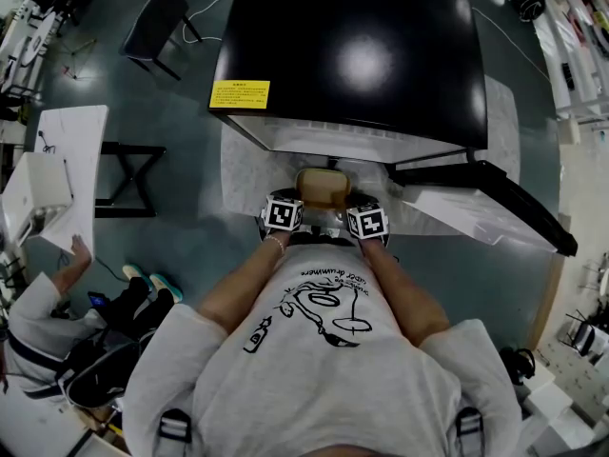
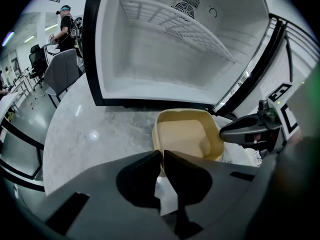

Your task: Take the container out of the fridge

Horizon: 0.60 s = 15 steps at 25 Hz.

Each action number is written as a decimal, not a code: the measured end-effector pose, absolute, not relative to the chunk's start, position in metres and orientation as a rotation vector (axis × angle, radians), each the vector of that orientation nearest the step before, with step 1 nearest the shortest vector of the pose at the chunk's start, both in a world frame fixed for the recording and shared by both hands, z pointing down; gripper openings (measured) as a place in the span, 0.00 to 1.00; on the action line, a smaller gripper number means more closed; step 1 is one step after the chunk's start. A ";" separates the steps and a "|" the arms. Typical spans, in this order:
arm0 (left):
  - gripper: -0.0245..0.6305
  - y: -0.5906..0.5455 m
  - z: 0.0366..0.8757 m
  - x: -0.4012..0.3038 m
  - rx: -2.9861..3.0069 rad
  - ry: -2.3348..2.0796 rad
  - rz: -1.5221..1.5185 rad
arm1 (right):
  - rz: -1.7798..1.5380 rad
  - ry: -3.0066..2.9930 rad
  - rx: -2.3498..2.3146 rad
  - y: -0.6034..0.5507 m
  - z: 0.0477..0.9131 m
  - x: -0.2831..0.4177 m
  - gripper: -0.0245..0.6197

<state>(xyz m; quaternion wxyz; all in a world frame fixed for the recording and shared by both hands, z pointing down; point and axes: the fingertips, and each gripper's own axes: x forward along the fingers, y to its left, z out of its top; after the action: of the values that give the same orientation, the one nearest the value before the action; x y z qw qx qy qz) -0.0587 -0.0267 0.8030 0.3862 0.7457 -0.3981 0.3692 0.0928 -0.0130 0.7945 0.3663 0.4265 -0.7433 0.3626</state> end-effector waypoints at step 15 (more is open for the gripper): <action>0.10 -0.033 0.812 -0.057 1.889 -0.994 0.934 | 0.953 -1.893 1.093 -0.018 0.800 0.094 0.12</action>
<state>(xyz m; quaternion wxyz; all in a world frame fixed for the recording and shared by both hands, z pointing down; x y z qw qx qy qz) -0.0573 -0.0328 0.8115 0.3948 0.7449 -0.3920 0.3682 0.0938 -0.0182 0.7998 0.3694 0.4260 -0.7376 0.3715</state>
